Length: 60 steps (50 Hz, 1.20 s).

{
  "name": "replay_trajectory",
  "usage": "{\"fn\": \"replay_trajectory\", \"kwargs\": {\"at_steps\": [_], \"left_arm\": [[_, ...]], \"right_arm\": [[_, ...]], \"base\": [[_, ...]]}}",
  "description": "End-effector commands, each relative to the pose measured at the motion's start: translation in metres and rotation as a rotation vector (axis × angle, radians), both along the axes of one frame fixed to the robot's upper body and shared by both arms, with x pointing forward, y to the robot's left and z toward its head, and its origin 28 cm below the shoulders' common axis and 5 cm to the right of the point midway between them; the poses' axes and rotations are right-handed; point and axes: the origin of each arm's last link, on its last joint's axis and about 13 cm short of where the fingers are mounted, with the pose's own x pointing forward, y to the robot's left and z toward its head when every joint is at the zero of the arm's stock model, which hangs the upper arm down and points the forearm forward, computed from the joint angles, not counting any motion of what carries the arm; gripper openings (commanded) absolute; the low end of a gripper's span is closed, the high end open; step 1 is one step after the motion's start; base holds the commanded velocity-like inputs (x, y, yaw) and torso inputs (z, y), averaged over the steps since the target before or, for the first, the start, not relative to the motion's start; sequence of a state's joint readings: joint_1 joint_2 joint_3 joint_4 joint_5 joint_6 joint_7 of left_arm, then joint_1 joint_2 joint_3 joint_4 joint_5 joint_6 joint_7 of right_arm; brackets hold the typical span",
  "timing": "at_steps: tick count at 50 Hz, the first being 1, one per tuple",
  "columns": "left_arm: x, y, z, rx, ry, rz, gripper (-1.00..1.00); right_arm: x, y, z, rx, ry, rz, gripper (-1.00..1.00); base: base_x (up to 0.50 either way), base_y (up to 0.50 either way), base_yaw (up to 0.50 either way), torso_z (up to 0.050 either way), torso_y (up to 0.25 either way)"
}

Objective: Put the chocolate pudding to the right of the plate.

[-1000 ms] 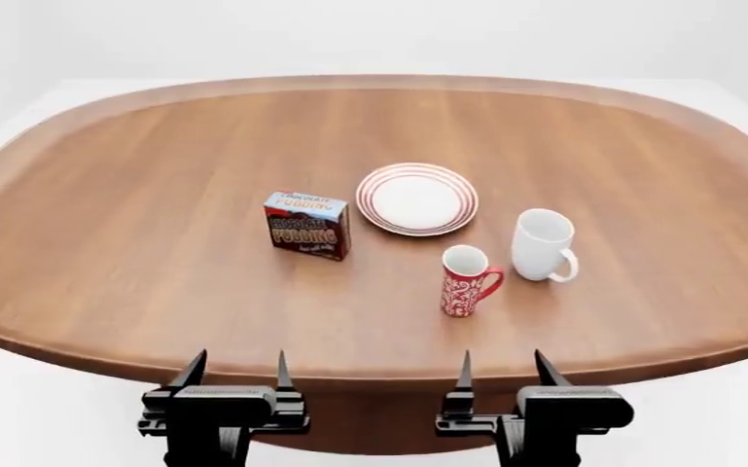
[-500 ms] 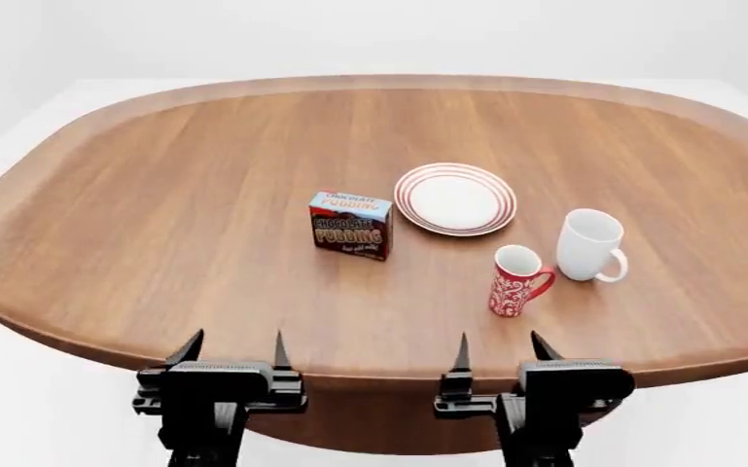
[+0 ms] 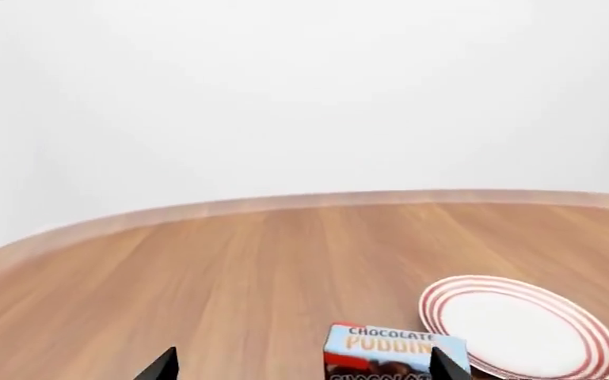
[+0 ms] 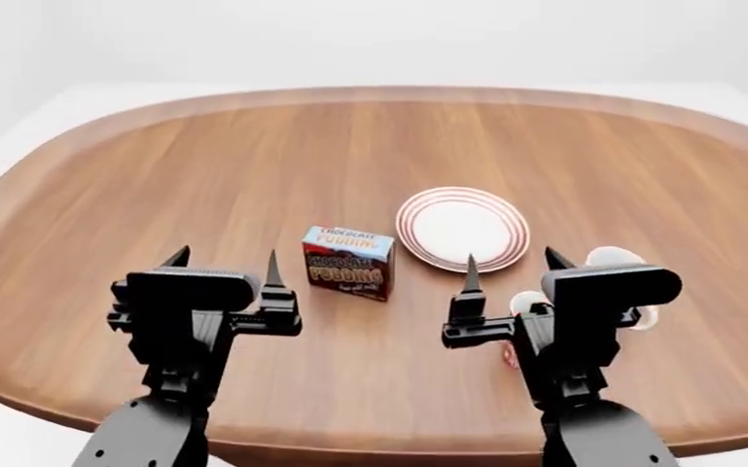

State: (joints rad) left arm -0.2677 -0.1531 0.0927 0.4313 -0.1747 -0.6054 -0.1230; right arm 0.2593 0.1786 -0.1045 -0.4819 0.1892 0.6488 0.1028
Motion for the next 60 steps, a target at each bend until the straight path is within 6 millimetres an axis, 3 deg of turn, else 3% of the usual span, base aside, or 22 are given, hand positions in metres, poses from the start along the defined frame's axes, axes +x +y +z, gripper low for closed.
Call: {"fn": "replay_trajectory", "kwargs": {"at_steps": [1, 40, 60], "left_arm": [[0.0012, 0.0, 0.0038, 0.005, -0.001, -0.003, 1.0], [0.0036, 0.002, 0.0023, 0.002, -0.008, 0.005, 1.0], [0.0038, 0.0024, 0.0007, -0.004, -0.005, 0.007, 1.0]], "right_arm": [[0.0009, -0.001, 0.0062, -0.007, -0.014, 0.0, 1.0], [0.0014, 0.0, 0.0021, 0.008, -0.003, 0.027, 1.0], [0.0022, -0.0001, 0.0008, -0.001, 0.019, 0.019, 1.0]], "base": [[0.5, 0.0, 0.0, 0.0, 0.0], [0.5, 0.0, 0.0, 0.0, 0.001], [0.34, 0.0, 0.0, 0.0, 0.001]]}}
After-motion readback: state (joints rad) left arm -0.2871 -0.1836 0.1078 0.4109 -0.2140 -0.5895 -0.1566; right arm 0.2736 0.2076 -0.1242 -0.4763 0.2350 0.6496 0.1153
